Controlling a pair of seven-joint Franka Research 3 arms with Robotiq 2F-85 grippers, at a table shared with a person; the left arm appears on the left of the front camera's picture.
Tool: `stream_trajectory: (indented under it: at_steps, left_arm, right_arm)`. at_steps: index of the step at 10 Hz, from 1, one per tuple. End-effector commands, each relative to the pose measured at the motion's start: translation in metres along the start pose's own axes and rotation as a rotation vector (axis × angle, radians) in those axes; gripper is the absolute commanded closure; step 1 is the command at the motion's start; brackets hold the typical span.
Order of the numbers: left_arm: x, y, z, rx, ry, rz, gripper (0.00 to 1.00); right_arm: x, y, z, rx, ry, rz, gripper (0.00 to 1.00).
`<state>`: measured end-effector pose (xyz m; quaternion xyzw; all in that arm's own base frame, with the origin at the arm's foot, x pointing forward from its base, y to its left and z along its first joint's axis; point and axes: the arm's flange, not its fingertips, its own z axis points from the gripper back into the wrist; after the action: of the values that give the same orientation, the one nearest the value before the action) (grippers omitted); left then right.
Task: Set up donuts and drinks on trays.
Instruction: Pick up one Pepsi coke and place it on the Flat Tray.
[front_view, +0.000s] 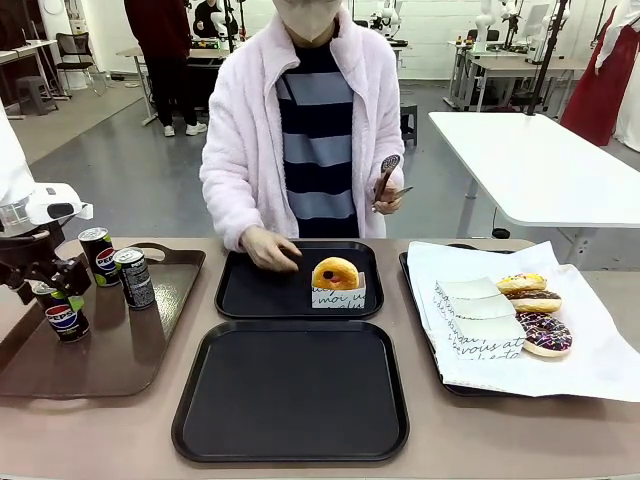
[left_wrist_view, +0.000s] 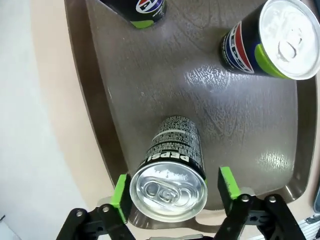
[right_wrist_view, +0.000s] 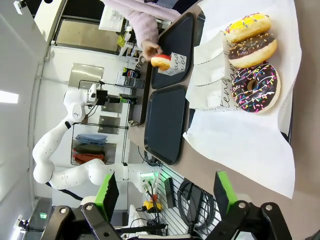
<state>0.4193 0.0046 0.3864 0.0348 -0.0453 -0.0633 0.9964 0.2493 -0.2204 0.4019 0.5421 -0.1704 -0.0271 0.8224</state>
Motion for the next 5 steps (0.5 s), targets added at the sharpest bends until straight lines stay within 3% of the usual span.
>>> stream_trajectory:
  at_steps: [1,2,3,5]
  left_arm:
    - [0.0076,0.0021,0.0063,0.018,-0.023,0.035,1.0]
    - [0.0088,0.0046,0.0077,0.011,-0.024,0.041,0.64]
    - [0.0083,0.0074,0.0088,-0.002,-0.027,0.05,1.0]
    - [0.0107,0.0111,0.0105,-0.032,-0.027,0.054,1.0]
  right_arm:
    - [-0.0002,0.0001,0.0007,0.009,-0.005,0.004,0.0]
    - [-0.0002,0.0001,0.0007,0.009,-0.005,0.004,0.0]
    - [-0.0002,0.0001,0.0007,0.009,-0.005,0.004,0.0]
    - [-0.0002,0.0001,0.0007,0.009,-0.005,0.004,0.0]
